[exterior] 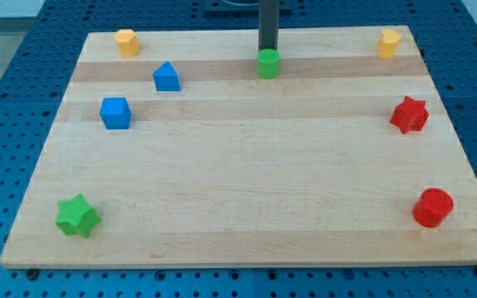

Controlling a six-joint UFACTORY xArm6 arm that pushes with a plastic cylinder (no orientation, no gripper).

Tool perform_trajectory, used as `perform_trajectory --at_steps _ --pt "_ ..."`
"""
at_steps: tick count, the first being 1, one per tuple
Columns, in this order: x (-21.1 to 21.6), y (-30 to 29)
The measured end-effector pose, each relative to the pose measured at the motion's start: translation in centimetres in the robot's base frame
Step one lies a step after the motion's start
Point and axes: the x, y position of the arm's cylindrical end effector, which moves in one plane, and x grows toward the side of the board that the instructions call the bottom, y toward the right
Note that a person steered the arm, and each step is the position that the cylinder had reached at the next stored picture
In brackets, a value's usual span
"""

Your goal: Push the yellow heart towards the top left of the board

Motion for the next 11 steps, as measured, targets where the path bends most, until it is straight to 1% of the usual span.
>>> perform_trajectory --at_steps 1,3,5,6,7,10,11 --pt "0.0 3.6" --pt "0.9 14.1" --pt "4.3 23.0" --pt "2.0 27.9" --pt "-0.8 27.8" --pt "-1.1 15.5" --pt "-1.9 13.9"
